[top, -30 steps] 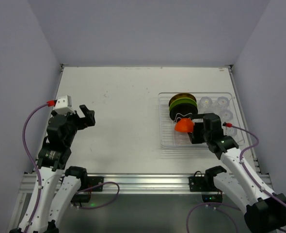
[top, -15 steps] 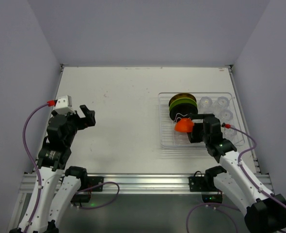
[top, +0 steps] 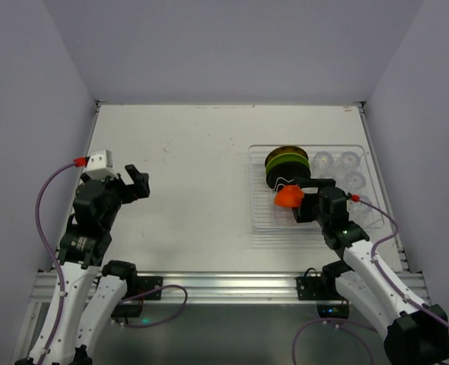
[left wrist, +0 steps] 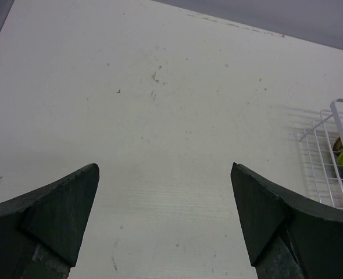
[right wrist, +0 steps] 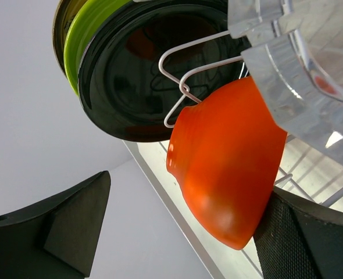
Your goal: Unload the mixed dishes from the dish rack
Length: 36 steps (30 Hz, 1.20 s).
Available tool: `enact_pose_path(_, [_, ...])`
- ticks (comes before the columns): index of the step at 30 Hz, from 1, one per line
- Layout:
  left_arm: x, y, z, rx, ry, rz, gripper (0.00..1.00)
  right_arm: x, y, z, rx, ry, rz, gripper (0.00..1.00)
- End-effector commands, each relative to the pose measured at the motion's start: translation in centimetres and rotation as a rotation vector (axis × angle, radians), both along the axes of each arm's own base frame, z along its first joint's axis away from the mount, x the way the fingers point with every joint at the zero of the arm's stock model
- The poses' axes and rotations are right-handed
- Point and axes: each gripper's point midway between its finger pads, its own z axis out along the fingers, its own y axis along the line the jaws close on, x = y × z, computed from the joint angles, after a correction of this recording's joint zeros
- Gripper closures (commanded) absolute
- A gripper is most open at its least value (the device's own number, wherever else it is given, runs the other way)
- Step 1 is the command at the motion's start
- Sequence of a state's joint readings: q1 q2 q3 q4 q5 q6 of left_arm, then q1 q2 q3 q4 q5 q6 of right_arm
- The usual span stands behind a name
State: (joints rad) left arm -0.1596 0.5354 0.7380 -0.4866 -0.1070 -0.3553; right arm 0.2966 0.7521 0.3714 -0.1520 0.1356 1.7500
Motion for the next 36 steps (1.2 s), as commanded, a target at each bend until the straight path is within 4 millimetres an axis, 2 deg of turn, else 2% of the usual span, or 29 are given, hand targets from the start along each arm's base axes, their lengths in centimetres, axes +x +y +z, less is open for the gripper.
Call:
enact_pose_path(1, [0.2,-0.5,0.7,0.003,-0.037,-0.027,0.0,0.7,0.2,1.8,0.021,-0.078,-0.002,0.06])
enact_pose_path(5, [0.2,-0.4,0.7,0.003,-0.038,-0.024,0.0,0.7,0.4,1.9,0.031,-0.117,0.011,0.06])
enact_pose_path(6, [0.2,-0.4,0.8,0.004,-0.04,-0.023,0.0,0.4,0.5,1.3,0.019,-0.117,0.023,0.07])
enact_pose_path(7, [0.2,-0.4,0.8,0.003,-0.043,-0.023,0.0,0.7,0.6,2.3,0.03,-0.168,0.026,0.07])
enact_pose_path(8, [0.1,-0.4,0.8,0.003,-0.043,-0.023,0.0,0.7,0.6,2.4,0.032,-0.181,0.026,0.07])
enact_pose_path(15, [0.1,-0.4,0.9,0.004,-0.045,-0.021,0.0,0.5,0.2,1.6,0.024,-0.199,0.017,0.09])
enact_pose_path(16, [0.1,-0.4,0.9,0.004,-0.045,-0.021,0.0,0.6,0.4,1.9,0.036,-0.225,0.023,0.09])
enact_pose_path(17, [0.1,-0.4,0.8,0.004,-0.045,-0.021,0.0,0.5,0.4,1.5,0.037,-0.225,0.021,0.11])
enact_pose_path(23, [0.1,-0.3,1.0,0.004,-0.049,-0.02,0.0,0.8,0.4,1.9,0.027,-0.266,0.028,0.18])
enact_pose_path(24, [0.1,-0.3,1.0,0.004,-0.049,-0.02,0.0,0.8,0.5,2.0,0.024,-0.274,0.032,0.22])
enact_pose_path(36, [0.1,-0.3,0.9,0.005,-0.048,-0.018,0.0,0.5,0.0,1.5,0.016,-0.281,0.016,0.4])
